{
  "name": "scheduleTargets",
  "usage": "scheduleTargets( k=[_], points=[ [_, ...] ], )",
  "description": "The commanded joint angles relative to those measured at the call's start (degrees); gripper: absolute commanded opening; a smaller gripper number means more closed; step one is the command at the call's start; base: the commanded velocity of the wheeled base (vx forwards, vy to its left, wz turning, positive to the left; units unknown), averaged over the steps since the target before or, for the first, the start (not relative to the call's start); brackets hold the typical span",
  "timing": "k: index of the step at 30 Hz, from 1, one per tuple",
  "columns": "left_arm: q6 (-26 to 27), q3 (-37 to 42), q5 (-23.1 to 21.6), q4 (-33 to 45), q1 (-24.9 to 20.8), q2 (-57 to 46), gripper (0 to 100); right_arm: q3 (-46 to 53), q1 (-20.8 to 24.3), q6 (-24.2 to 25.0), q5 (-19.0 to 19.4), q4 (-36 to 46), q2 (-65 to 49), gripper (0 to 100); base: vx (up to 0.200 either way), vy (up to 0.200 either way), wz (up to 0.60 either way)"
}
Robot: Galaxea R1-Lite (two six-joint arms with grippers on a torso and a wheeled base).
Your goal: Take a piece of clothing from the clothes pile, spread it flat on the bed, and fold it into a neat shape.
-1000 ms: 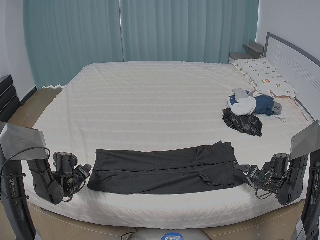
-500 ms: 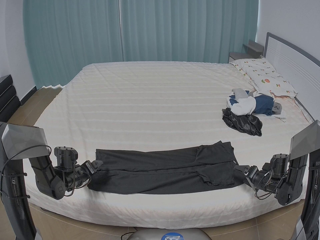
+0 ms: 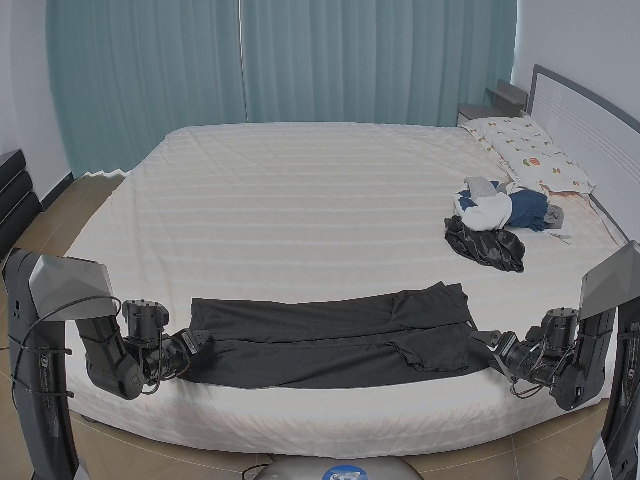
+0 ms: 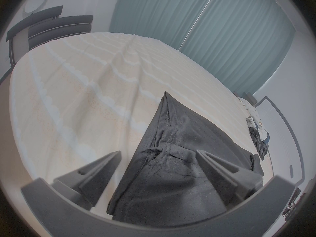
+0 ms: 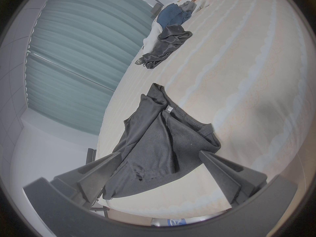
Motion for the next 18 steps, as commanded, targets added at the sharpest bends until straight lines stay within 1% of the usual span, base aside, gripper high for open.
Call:
scheduleTargets(
  k=[1, 4, 7, 10, 13, 18],
  points=[
    [0.03, -0.34, 0.1, -0.51, 0.15, 1.06, 0, 0.0, -0.04, 0.0, 0.06, -0.76, 0.16, 100, 0.0, 0.0, 0.0],
    [0.03, 0.27, 0.19, -1.39, 0.24, 1.06, 0, 0.09, 0.05, 0.0, 0.06, -0.76, 0.16, 100, 0.0, 0.0, 0.0],
    [0.03, 0.18, 1.77, -1.83, 0.33, 1.24, 0, 0.09, 0.05, 0.0, -0.03, -0.76, 0.16, 100, 0.0, 0.0, 0.0],
    [0.03, -0.43, 5.2, -2.09, 0.42, 1.85, 0, 0.09, 0.05, 0.0, 0.06, -0.76, 0.16, 100, 0.0, 0.0, 0.0],
    [0.03, -0.52, 6.17, -2.09, 0.42, 2.03, 0, 0.09, 0.05, 0.0, -0.03, -0.76, 0.16, 100, 0.0, 0.0, 0.0],
    [-0.41, -0.52, 6.17, -2.09, 0.42, 1.94, 0, 0.09, 0.05, 0.0, -0.03, -0.76, 0.16, 100, 0.0, 0.0, 0.0]
  ],
)
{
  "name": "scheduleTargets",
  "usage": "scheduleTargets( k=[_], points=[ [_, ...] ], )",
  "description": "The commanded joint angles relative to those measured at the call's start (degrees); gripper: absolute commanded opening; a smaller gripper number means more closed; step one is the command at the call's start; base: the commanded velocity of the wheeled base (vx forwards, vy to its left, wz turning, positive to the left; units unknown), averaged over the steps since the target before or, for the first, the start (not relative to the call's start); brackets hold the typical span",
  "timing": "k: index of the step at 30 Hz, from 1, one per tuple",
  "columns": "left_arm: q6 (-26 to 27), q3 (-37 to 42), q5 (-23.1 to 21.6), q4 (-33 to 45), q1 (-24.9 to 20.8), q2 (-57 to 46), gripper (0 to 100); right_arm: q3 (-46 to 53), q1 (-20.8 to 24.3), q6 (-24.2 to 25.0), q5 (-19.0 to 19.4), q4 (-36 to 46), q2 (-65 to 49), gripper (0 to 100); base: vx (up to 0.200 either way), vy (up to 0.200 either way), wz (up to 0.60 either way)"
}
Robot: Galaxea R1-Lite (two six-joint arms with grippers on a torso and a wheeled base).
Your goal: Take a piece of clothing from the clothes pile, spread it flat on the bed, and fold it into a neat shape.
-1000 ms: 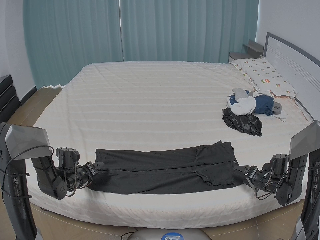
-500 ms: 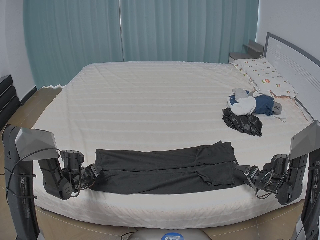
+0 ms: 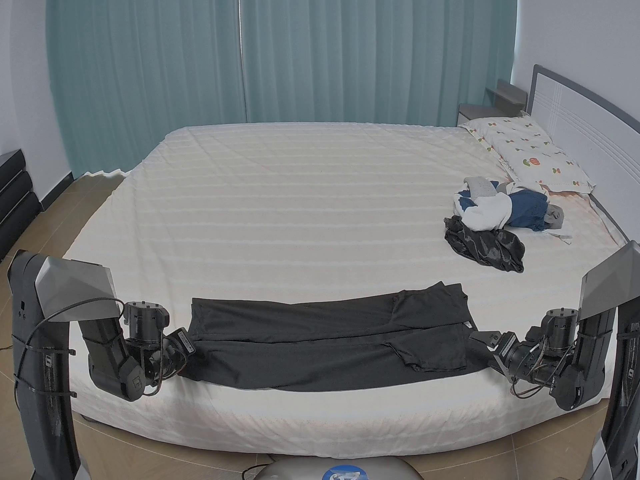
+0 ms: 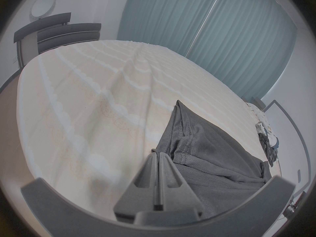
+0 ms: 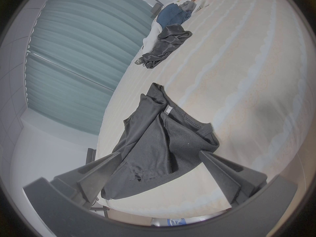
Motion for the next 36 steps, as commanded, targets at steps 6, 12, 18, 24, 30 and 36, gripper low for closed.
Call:
scheduleTargets(
  k=[6, 12, 18, 24, 30, 36],
  points=[
    [-0.64, -0.02, -0.67, -1.07, 0.02, 0.02, 100, 0.01, 0.03, 0.05, -0.05, -0.85, -0.08, 100, 0.0, 0.0, 0.0],
    [-4.15, 0.07, -1.02, -1.6, 0.02, -0.24, 100, -0.43, -2.08, 0.05, 0.12, -0.76, -2.01, 100, 0.0, 0.0, 0.0],
    [-9.25, 0.25, -3.83, -1.51, 0.9, -1.74, 100, -2.27, -3.66, -0.13, 0.12, -0.67, -0.96, 100, 0.0, 0.0, 0.0],
    [-11.63, 0.33, -4.45, -1.42, 2.22, -4.29, 100, -2.36, -3.66, -0.04, 0.39, -0.76, 1.15, 100, 0.0, 0.0, 0.0],
    [-13.65, 0.25, -4.45, -1.42, 2.84, -4.64, 100, -3.15, -3.75, 0.22, 0.74, -0.76, 2.12, 100, 0.0, 0.0, 0.0],
    [-13.65, 0.33, -4.54, -1.42, 2.57, -4.38, 100, -3.24, -3.75, 0.22, 0.74, -0.76, 2.82, 100, 0.2, 0.0, 0.0]
  ],
)
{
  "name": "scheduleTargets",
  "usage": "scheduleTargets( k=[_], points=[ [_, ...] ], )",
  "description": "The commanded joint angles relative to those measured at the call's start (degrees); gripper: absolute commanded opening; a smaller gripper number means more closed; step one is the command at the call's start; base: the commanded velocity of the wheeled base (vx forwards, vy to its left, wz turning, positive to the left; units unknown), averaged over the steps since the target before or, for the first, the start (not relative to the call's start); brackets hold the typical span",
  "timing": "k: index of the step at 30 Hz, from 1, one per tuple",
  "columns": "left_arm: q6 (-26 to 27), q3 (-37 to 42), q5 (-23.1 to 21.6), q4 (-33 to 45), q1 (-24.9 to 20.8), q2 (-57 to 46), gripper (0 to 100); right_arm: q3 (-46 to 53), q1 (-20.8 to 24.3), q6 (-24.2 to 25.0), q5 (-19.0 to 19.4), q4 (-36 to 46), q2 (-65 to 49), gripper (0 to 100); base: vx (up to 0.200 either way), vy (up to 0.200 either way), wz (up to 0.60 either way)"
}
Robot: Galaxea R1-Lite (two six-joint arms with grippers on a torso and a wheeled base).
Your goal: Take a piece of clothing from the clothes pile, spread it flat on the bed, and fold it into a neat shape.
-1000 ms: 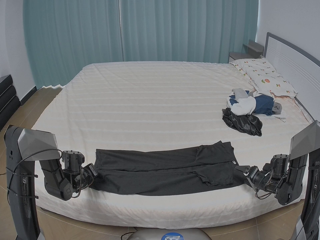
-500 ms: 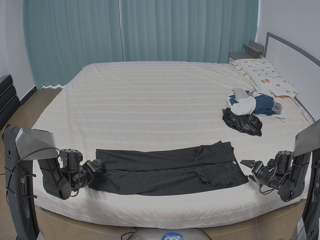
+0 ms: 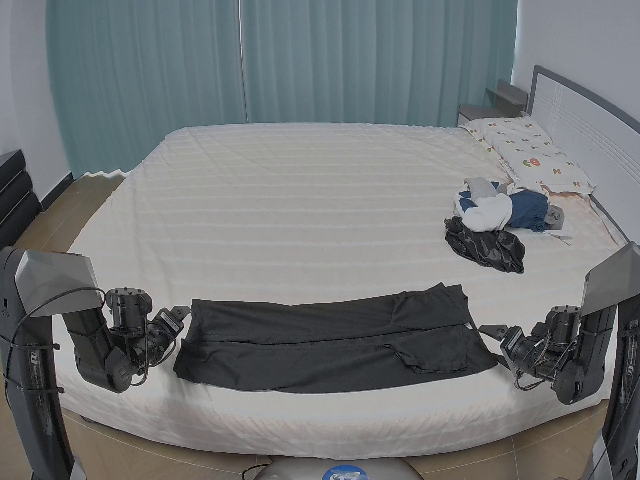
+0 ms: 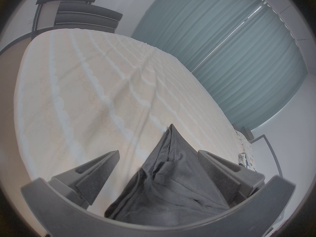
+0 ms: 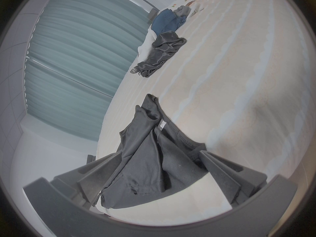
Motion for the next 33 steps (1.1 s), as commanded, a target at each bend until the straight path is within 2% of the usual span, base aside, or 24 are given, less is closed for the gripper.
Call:
scheduleTargets(
  k=[1, 8, 13, 15, 19, 20, 24, 27, 31, 33],
  points=[
    [0.11, -0.28, -0.07, -0.17, -0.29, 0.08, 100, -0.33, -0.01, 0.0, 0.03, -0.78, 0.96, 100, 0.0, 0.0, 0.0],
    [1.78, -0.54, -5.17, 0.44, -0.21, -0.27, 100, -0.59, -0.01, -0.09, 0.21, -0.78, 1.66, 100, 0.0, 0.0, 0.0],
    [12.94, -0.63, -6.31, 2.91, -0.29, -0.1, 100, -0.42, -0.01, -0.09, 0.21, -0.78, 1.57, 100, 0.0, 0.0, 0.0],
    [16.81, -1.6, -8.51, 4.93, -0.21, -0.18, 100, -0.33, 0.08, -0.09, 0.3, -0.78, 1.57, 100, 0.0, 0.0, 0.0],
    [22.96, -5.47, -10.27, 13.28, -0.21, -0.01, 100, -0.33, 0.08, -0.09, 0.3, -0.78, 1.66, 100, 0.0, 0.0, 0.0],
    [24.72, -7.58, -11.06, 17.58, -0.29, 0.08, 100, -0.24, 0.08, -0.17, 0.38, -0.87, 1.66, 100, 0.0, 0.0, 0.0],
    [25.42, -11.97, -12.99, 22.77, -0.65, -0.01, 100, -0.24, 0.08, -0.17, 0.38, -0.78, 1.66, 100, 0.0, 0.0, 0.0],
    [26.3, -12.5, -13.26, 23.3, -0.82, 0.08, 100, -0.24, 0.34, -0.26, 0.38, -0.78, 1.66, 100, 0.0, 0.0, 0.0],
    [29.29, -11.97, -13.35, 24.18, -1.17, 0.52, 100, -0.24, 0.34, -0.26, 0.38, -0.78, 1.75, 100, 0.0, 0.0, 0.0],
    [32.98, -11.0, -13.26, 25.05, -1.52, 0.96, 100, -0.24, 0.34, -0.26, 0.38, -0.78, 1.75, 100, 0.0, 0.0, 0.0]
  ],
)
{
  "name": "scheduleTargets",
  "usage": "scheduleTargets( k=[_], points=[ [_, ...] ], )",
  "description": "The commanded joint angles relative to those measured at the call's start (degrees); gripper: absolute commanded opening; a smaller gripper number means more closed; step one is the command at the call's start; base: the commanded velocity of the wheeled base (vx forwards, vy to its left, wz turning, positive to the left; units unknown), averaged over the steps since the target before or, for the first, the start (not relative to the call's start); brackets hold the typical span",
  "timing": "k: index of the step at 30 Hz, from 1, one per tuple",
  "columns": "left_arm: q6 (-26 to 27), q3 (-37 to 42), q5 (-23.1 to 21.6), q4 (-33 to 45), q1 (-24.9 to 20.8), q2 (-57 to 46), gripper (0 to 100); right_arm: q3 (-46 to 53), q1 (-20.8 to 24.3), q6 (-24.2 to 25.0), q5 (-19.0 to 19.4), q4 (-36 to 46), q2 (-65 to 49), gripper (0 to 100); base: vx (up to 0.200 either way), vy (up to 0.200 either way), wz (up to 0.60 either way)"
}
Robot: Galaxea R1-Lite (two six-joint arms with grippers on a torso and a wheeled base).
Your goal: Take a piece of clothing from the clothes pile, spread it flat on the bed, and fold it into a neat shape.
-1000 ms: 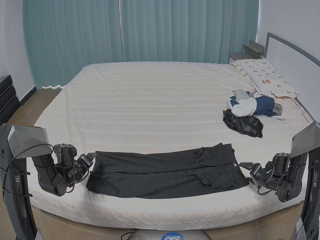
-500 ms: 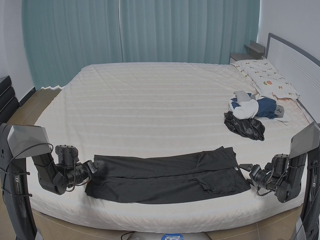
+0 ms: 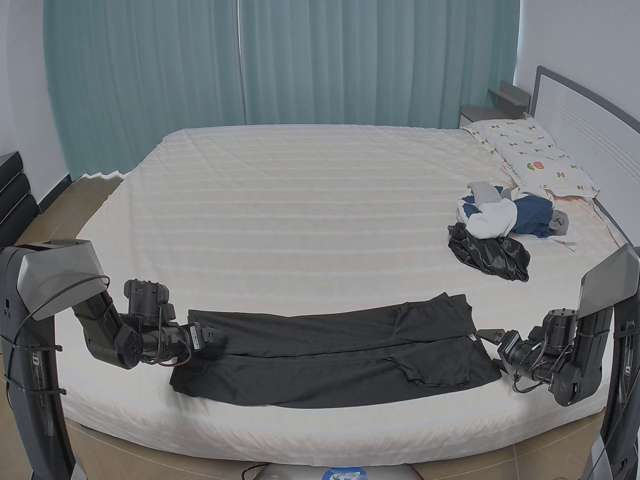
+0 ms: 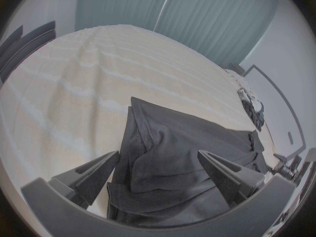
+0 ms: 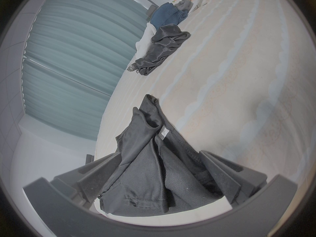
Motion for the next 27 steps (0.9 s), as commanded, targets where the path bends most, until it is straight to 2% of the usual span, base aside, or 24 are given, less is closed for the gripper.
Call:
scheduleTargets(
  k=[1, 6, 19, 20, 27],
  points=[
    [4.22, 1.16, 0.12, 0.66, -0.5, 0.96, 100, 0.11, 0.12, -0.02, 0.02, -0.76, 0.09, 100, 0.0, 0.0, 0.0],
    [6.77, 2.3, 0.73, 0.57, -0.41, 1.05, 100, 0.11, 0.12, -0.11, 0.02, -0.76, 0.09, 100, 0.0, 0.0, 0.0],
    [6.69, 2.39, 0.47, 0.3, -0.68, 1.23, 100, 0.11, 0.3, -0.11, -0.07, -0.76, 0.09, 100, 0.0, 0.0, 0.0],
    [6.69, 2.39, 0.38, 0.3, -0.94, 1.23, 0, 0.11, 0.3, -0.11, 0.02, -0.76, 0.18, 100, 0.0, 0.0, 0.0],
    [6.25, 2.57, 0.47, -2.16, -1.2, 1.4, 0, 0.2, 0.3, -0.11, -0.07, -0.85, 0.18, 100, 0.0, 0.0, 0.0]
  ],
)
